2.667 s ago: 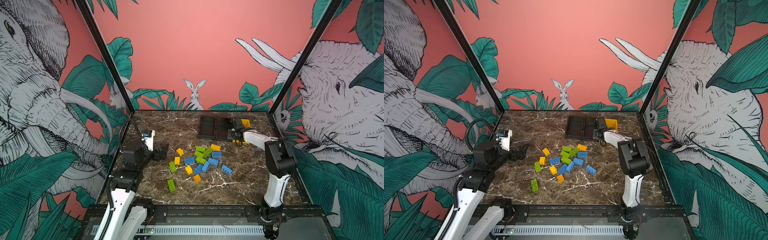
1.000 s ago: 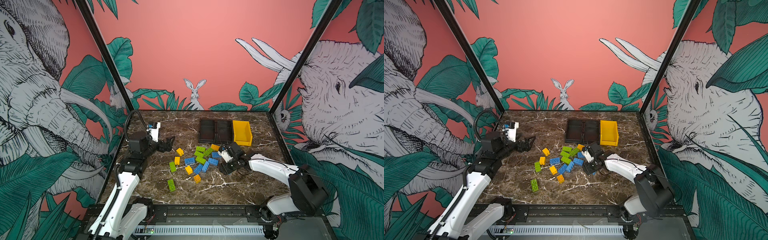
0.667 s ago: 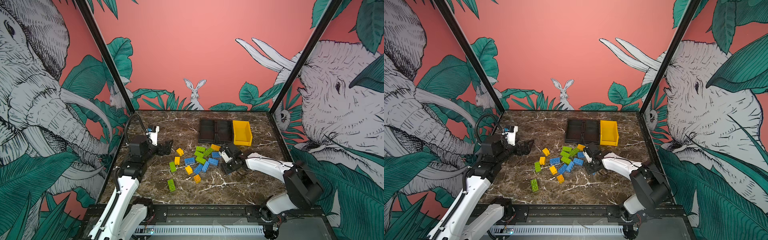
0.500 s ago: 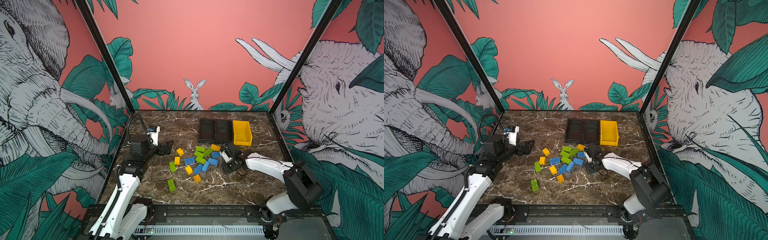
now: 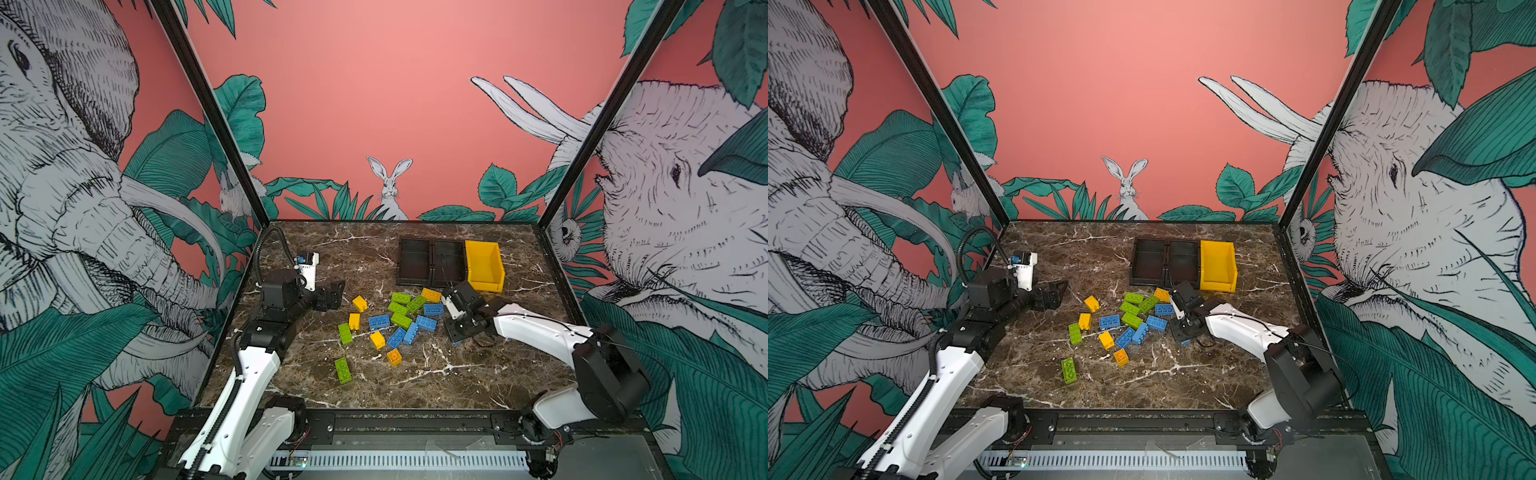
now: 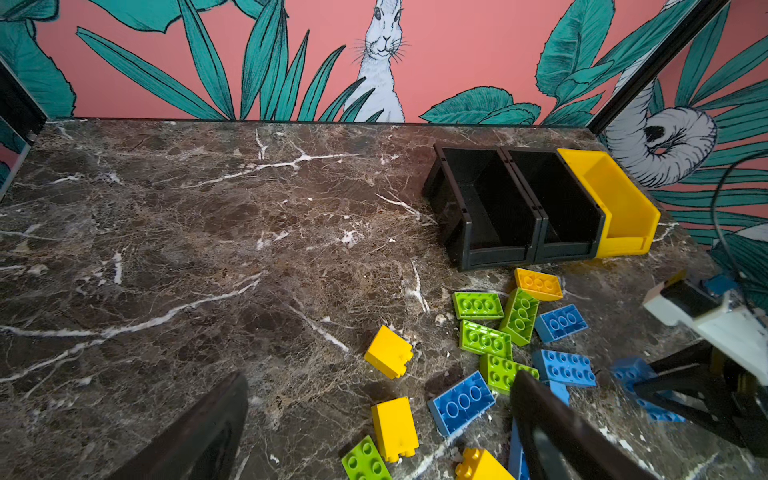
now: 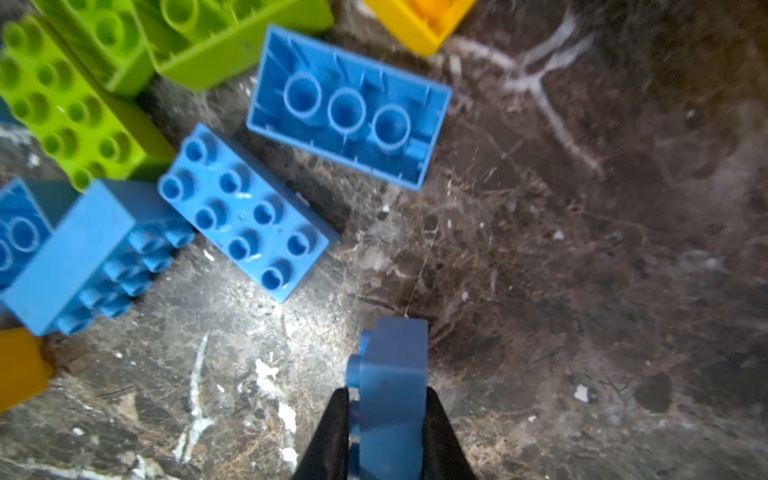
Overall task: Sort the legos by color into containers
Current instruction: 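Carry the blue brick into the yellow bin and release it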
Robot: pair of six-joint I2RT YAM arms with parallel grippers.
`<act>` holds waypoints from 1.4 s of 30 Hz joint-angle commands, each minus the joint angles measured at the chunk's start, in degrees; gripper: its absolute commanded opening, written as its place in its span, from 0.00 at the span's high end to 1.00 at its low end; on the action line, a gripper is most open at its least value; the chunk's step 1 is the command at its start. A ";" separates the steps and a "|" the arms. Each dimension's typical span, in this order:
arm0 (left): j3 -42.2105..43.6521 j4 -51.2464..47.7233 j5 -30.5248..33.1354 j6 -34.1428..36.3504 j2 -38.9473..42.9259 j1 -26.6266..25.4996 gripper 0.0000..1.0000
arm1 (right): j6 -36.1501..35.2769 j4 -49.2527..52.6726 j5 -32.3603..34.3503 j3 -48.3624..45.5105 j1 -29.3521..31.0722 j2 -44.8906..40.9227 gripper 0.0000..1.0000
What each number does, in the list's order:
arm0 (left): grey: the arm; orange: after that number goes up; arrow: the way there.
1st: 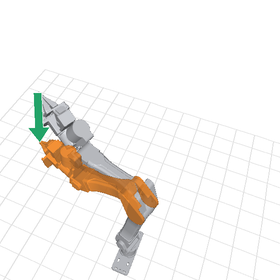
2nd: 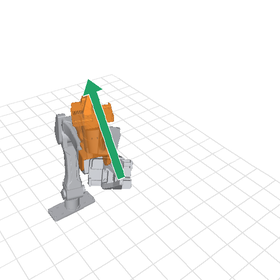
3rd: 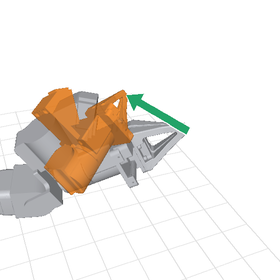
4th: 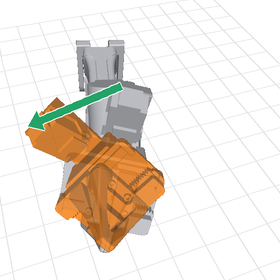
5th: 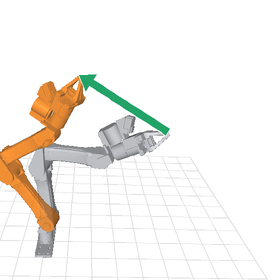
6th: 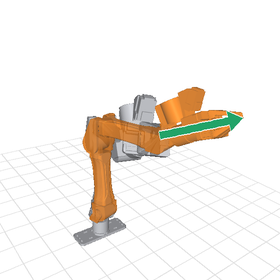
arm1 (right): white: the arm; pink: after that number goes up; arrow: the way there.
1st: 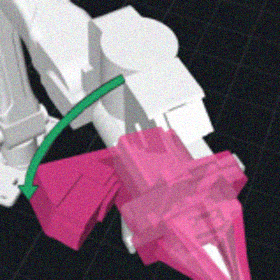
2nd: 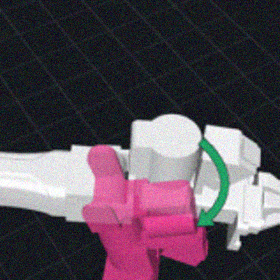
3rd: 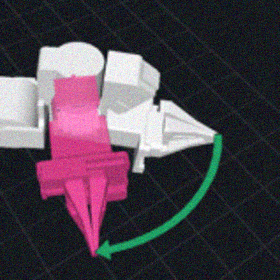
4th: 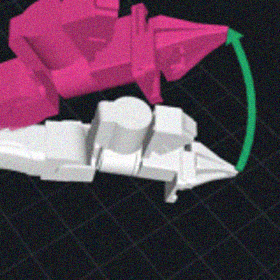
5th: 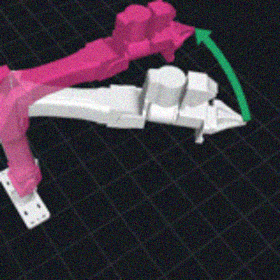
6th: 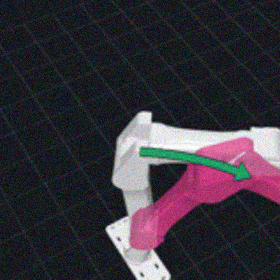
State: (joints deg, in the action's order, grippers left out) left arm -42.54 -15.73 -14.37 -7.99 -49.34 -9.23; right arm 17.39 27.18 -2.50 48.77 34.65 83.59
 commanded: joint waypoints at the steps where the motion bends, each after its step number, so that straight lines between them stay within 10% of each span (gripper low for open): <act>1: 0.00 -1.82 0.04 -0.02 1.80 -0.13 0.01 | -0.84 1.98 -0.74 2.46 -3.25 -4.93 0.84; 11: 0.28 -2.77 0.51 0.30 3.59 -0.16 0.01 | -5.68 -3.01 -9.18 8.95 -23.76 -2.23 0.86; 27: 3.11 -1.63 -1.91 -0.67 6.27 -0.19 0.01 | -6.48 -6.29 -5.28 30.04 -28.65 20.98 0.85; 42: 2.82 -1.12 -3.19 -0.35 5.46 -0.26 0.01 | -5.71 -2.70 -7.07 32.98 -29.78 20.38 0.43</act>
State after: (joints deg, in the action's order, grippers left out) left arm -39.99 -17.65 -16.91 -8.16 -44.34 -9.23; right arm 10.57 23.09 -8.58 82.67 4.84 109.25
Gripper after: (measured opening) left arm 0.991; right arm 0.567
